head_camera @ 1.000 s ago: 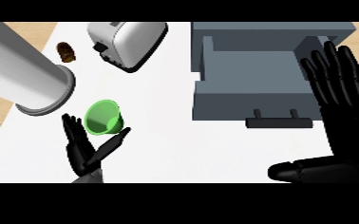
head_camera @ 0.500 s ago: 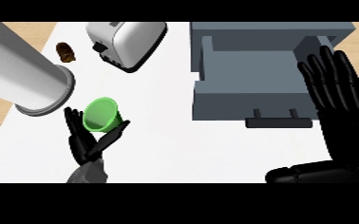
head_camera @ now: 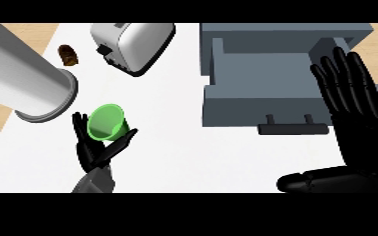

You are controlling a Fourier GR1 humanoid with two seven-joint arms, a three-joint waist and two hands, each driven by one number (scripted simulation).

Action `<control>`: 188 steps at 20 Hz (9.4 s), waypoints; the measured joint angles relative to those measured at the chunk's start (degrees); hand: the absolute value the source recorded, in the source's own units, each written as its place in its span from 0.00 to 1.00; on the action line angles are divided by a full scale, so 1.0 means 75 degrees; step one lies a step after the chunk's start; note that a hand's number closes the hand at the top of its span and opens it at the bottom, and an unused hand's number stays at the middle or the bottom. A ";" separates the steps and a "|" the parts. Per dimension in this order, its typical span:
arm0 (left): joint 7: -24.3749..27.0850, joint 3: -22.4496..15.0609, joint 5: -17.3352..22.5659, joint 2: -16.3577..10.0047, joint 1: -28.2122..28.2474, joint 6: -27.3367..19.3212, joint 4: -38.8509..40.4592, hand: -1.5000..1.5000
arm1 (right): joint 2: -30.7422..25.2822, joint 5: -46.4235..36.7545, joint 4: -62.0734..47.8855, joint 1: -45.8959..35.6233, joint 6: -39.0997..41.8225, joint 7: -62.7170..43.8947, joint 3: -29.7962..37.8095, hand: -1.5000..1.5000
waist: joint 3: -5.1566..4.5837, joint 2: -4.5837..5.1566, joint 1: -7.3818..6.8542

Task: Pick up the cup, place it into the drawer and close the drawer

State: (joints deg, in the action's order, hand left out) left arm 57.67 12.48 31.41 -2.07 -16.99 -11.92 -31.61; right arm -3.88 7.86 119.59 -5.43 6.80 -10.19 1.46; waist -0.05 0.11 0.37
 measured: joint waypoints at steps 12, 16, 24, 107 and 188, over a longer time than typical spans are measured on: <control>0.0556 0.0141 -0.0099 -0.0125 -0.0509 0.1136 0.0741 1.00 | -0.0048 0.0043 -0.0073 -0.0160 -0.0017 -0.0040 0.0117 0.00 | 0.0000 -0.0001 -0.0003; 0.0586 -0.0077 -0.0398 -0.0298 -0.0362 0.1372 0.0688 1.00 | -0.0135 0.0207 0.0021 -0.0164 0.0030 -0.0143 0.0254 0.00 | 0.0002 -0.0004 -0.0003; 0.0193 -0.0905 -0.1140 -0.0871 -0.0351 0.2498 0.0409 1.00 | -0.0190 0.0320 0.0165 0.0014 0.0117 -0.0152 0.0331 0.00 | 0.0001 -0.0012 -0.0002; -0.5236 -0.5879 0.0166 0.0276 -0.7780 -0.1965 0.1204 0.00 | -0.0223 0.0374 -0.0654 -0.0345 0.0572 0.0460 0.0333 0.00 | 0.0022 0.0169 0.0769; -0.4976 -0.1931 0.2042 -0.3852 0.1585 0.2415 -0.6813 0.00 | -0.1173 -0.7078 -1.1578 -0.4900 -0.0687 0.5120 -0.0497 0.00 | -0.0034 -0.0052 -0.0231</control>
State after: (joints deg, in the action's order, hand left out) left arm 20.36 -2.00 46.72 -30.96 -5.10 6.19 -82.71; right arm -12.68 -45.23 32.76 -42.17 1.65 28.21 -2.27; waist -0.31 -0.28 -1.36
